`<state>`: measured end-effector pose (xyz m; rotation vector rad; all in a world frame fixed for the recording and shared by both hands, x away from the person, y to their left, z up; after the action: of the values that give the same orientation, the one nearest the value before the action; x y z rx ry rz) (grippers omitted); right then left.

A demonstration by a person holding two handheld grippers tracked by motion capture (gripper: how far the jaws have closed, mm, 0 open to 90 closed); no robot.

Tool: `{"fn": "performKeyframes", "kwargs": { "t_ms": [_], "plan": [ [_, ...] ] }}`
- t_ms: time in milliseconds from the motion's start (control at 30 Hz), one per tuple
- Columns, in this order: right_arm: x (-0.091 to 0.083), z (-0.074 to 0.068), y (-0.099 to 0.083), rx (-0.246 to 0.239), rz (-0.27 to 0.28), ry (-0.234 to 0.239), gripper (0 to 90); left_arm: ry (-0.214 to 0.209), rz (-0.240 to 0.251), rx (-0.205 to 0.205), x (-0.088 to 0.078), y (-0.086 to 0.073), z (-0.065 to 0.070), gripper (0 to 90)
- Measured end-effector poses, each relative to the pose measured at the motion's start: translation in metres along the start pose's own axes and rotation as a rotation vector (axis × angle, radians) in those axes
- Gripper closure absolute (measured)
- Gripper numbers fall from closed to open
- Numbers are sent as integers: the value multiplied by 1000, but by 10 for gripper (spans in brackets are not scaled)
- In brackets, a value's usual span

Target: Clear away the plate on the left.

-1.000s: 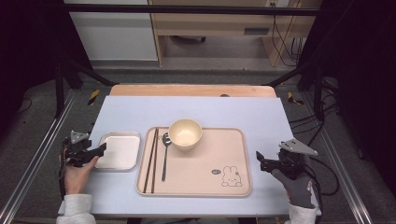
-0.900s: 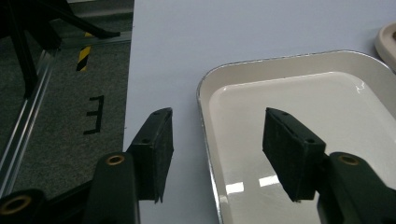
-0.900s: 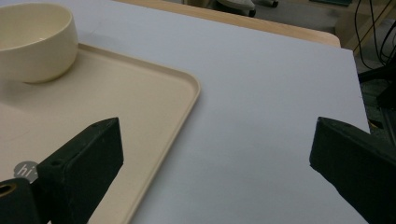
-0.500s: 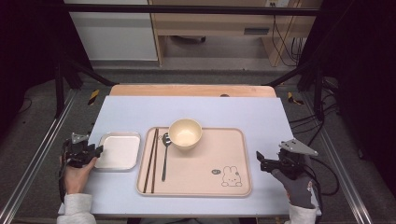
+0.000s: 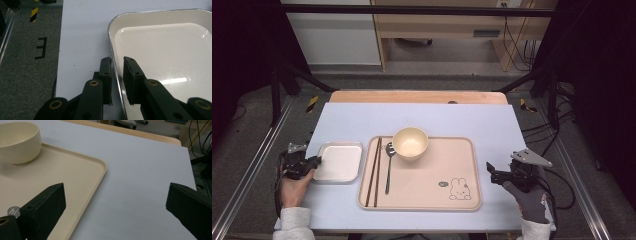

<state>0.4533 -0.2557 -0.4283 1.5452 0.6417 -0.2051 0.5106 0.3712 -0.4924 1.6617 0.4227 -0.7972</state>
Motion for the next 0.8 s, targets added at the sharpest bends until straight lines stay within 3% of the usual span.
{"fn": "performKeyframes", "kwargs": {
  "t_ms": [800],
  "plan": [
    [1,0,0,-10,-2,-1,29,-21,-16,-47,1,2,-2,820]
  ]
}}
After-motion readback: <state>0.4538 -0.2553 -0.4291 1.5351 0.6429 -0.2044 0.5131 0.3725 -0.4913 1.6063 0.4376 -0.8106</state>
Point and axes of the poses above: each handheld gripper's, and its own axes: x roughly forward along the jaws, y roughly out of its top, z roughly to its right, the point moved 3 cm from there along x, roughly forward along the jaws, and after that the axes turned 9 degrees about x, right-handed, at the moved point
